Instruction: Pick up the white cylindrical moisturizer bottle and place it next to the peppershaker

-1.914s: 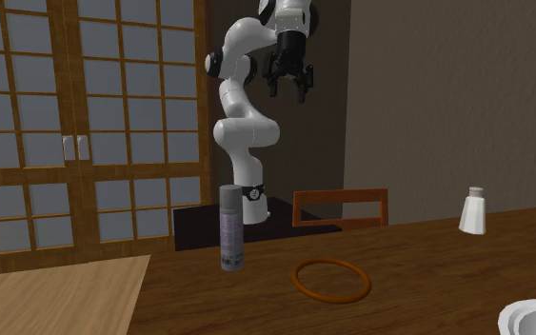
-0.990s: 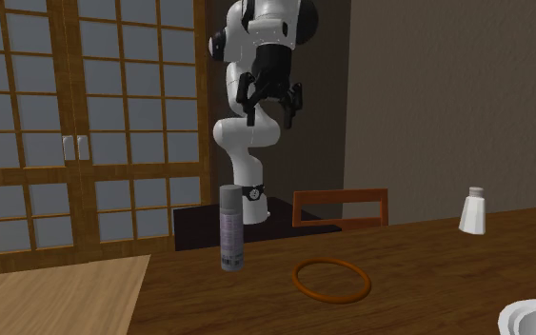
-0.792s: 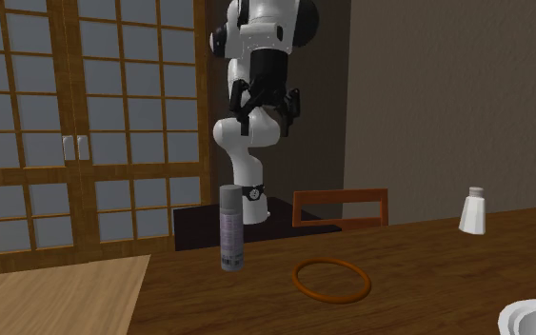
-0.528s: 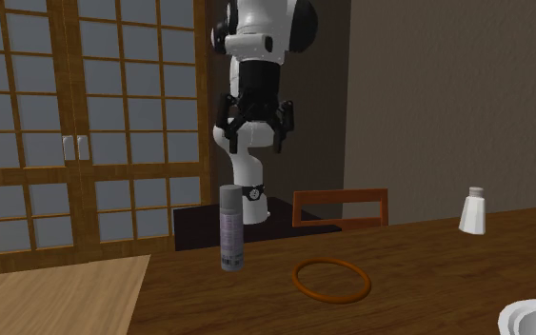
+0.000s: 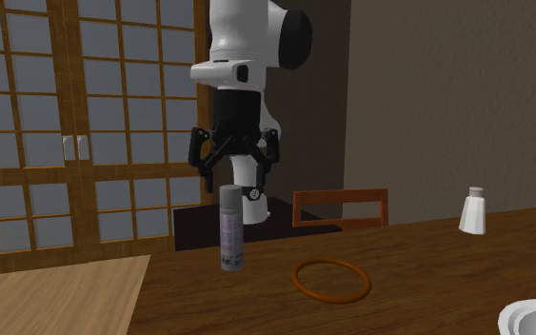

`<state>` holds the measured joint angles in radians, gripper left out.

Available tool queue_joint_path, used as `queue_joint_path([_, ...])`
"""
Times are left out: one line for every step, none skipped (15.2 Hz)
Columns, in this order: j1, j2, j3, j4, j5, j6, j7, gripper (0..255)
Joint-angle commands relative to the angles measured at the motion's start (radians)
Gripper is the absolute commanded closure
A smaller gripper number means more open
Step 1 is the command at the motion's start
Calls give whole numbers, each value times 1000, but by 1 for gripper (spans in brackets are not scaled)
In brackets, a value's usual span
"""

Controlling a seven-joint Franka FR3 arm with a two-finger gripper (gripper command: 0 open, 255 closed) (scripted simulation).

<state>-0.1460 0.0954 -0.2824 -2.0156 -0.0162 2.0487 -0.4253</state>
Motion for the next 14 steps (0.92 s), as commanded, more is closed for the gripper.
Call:
queue_joint_path([-3, 20, -1, -5, 6, 24, -6, 0])
queue_joint_path([-3, 25, -1, -13, 8, 37, -7, 0])
queue_joint_path([-4, 30, -1, -21, 9, 49, -8, 0])
queue_joint_path([-5, 36, -1, -29, 11, 62, -9, 0])
queue_joint_path([-5, 41, -1, -36, 13, 75, -11, 0])
queue_joint_path([-5, 45, -1, -40, 14, 82, -11, 0])
queue_joint_path([-6, 44, -1, -40, 14, 82, -11, 0])
queue_joint_path([-6, 45, -1, -40, 14, 82, -11, 0])
queue_joint_path([-6, 45, -1, -40, 14, 82, -11, 0])
queue_joint_path([-6, 45, -1, -40, 14, 82, -11, 0])
queue_joint_path([-6, 45, -1, -40, 14, 82, -11, 0])
queue_joint_path([-6, 45, -1, -40, 14, 82, -11, 0])
queue_joint_path([-5, 44, -1, -40, 14, 82, -11, 0])
queue_joint_path([-5, 44, -1, -40, 14, 82, -11, 0])
